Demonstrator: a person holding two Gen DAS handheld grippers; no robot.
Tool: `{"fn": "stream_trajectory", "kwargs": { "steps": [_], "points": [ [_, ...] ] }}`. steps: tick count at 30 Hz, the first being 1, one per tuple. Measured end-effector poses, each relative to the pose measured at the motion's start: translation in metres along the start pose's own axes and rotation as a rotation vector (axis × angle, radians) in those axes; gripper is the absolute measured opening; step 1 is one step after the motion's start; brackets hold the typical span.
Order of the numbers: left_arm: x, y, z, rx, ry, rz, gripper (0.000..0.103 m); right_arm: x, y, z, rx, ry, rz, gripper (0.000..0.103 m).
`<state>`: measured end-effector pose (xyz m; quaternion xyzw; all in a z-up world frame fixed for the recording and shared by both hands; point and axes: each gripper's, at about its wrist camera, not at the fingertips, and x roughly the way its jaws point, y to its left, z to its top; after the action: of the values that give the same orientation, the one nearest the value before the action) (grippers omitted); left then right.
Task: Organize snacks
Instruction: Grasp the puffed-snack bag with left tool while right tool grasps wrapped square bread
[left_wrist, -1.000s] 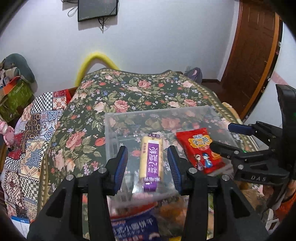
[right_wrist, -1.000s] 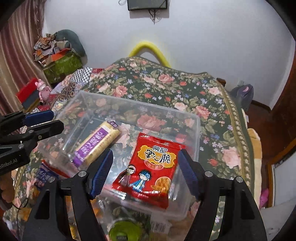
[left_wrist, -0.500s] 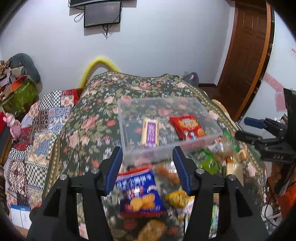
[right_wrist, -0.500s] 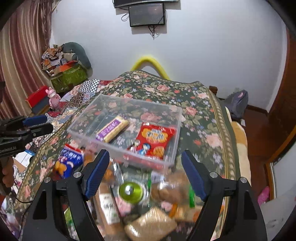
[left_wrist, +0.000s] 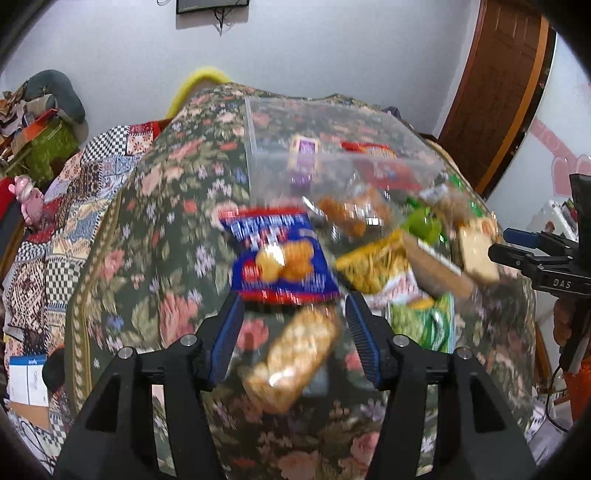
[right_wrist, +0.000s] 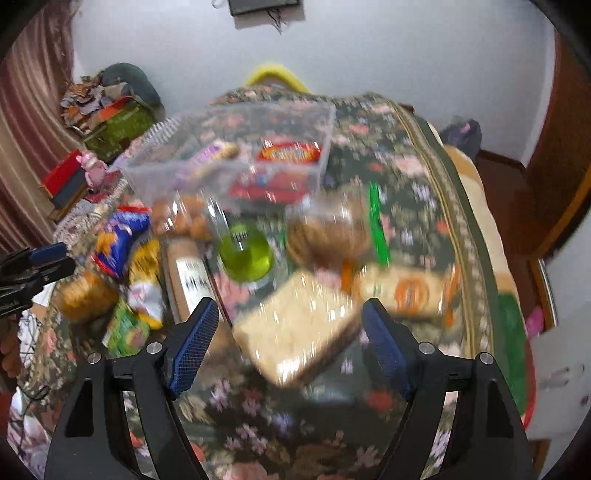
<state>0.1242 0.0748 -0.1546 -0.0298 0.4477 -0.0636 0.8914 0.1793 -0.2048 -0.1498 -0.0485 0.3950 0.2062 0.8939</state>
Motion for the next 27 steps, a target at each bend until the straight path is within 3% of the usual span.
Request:
{"fn": "stream_trajectory", "kwargs": {
  "steps": [3,11,13,17,19,22,25,27],
  "points": [
    [0.006,-0.002,-0.013,0.007,0.006,0.002,0.066,0.006,0.003,-0.011,-0.008,0.024,-0.018,0.078],
    [0.032,0.003,-0.029,-0.038,0.057,-0.025,0.065,0.027,-0.001,-0.007,0.026,0.045,-0.032,0.079],
    [0.036,0.002,-0.031,-0.044,0.06,-0.034,0.059,0.031,0.0,-0.005,0.045,0.044,-0.036,0.084],
    [0.044,-0.004,-0.037,-0.039,0.088,-0.047,0.037,0.038,0.005,-0.004,0.042,0.038,-0.061,0.088],
    [0.043,-0.008,-0.039,-0.022,0.078,-0.031,0.036,0.045,0.005,-0.004,0.04,0.051,-0.069,0.088],
    [0.041,-0.012,-0.04,-0.022,0.069,-0.029,0.035,0.051,0.0,-0.006,0.066,0.064,-0.058,0.085],
    [0.036,-0.012,-0.039,-0.027,0.053,-0.022,0.035,0.052,-0.012,-0.01,0.134,0.071,0.008,0.08],
    [0.031,-0.013,-0.038,-0.03,0.036,-0.022,0.035,0.047,-0.015,-0.013,0.148,0.061,0.027,0.071]
  ]
}}
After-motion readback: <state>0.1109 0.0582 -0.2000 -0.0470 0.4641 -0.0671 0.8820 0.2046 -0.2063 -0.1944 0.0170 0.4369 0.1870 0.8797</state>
